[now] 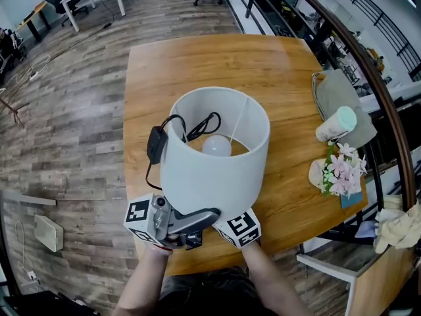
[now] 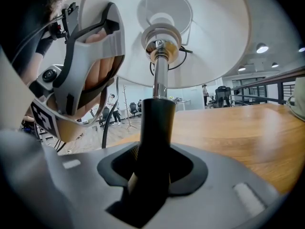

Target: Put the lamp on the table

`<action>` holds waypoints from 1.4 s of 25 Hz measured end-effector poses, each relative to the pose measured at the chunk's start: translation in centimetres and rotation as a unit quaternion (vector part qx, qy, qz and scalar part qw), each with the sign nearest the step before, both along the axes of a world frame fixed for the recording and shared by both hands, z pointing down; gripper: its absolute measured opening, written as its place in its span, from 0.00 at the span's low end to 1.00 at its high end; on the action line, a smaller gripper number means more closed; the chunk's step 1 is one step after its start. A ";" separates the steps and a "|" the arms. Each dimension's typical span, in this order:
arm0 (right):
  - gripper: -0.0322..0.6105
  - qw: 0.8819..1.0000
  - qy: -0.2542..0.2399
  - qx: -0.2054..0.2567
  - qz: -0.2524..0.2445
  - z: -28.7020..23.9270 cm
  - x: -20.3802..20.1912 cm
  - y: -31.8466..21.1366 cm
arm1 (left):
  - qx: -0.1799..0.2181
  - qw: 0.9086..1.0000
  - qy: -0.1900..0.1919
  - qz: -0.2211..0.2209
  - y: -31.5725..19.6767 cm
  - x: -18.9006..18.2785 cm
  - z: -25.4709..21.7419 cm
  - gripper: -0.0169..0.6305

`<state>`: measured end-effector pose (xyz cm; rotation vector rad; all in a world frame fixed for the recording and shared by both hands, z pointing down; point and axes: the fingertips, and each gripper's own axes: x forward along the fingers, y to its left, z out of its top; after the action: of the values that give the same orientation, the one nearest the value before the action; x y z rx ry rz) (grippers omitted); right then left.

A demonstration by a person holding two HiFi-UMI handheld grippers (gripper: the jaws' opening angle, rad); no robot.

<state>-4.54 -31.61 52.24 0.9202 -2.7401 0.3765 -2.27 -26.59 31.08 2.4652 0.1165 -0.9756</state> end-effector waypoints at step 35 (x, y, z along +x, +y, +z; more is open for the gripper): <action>0.38 0.995 0.014 -0.001 0.103 -0.2 3.7 4.4 | -0.008 0.999 -0.019 0.027 5.6 1.5 2.1 0.05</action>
<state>-0.88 -27.16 52.02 1.2028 -2.6250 0.3986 -0.74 -20.94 33.17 2.4512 0.1620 -0.9020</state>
